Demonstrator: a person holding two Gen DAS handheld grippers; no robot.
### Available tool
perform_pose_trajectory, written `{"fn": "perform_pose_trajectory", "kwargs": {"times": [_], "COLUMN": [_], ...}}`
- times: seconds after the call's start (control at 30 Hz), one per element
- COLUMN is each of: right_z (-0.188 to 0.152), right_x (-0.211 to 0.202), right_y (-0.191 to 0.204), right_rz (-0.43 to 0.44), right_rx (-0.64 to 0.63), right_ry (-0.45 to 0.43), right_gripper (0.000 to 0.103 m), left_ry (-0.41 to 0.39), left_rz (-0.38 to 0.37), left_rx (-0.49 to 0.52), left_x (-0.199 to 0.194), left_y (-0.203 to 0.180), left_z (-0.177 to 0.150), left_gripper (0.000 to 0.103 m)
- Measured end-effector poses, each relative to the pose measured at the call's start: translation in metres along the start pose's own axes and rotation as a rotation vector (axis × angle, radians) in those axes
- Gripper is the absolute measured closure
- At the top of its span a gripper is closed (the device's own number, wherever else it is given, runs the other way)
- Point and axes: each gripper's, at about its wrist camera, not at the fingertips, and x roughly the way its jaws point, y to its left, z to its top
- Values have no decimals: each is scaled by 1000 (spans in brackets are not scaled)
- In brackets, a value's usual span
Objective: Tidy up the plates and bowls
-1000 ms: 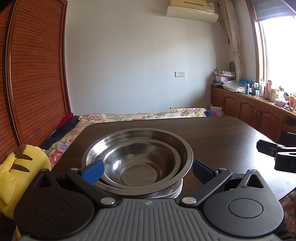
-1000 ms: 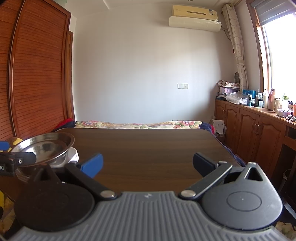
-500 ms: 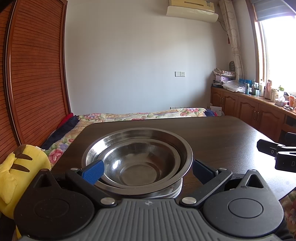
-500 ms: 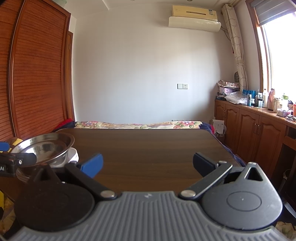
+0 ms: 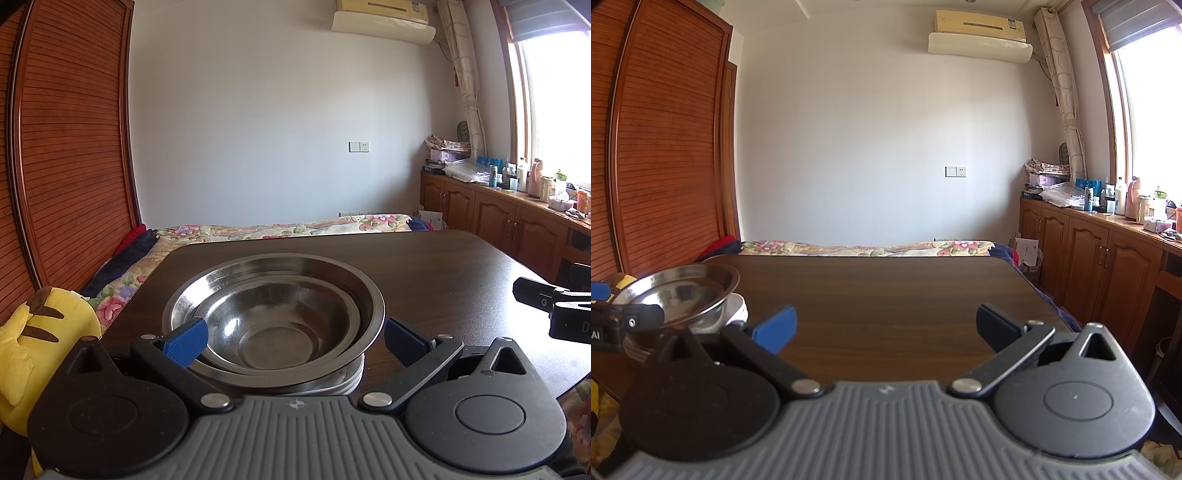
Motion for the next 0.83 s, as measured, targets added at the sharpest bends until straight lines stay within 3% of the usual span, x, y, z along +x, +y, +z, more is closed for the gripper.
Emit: {"fn": "perform_pose_trajectory", "kwargs": {"times": [0.83], "right_z": [0], "right_x": [0], "right_y": [-1], "right_rz": [0], "right_rx": [0], "right_ry": [1], "right_gripper": [0], "left_ry": [3], "left_rz": [0], "left_rx": [0], "left_x": [1], "left_y": [-1], "left_z": [-2], "left_gripper": [0]}}
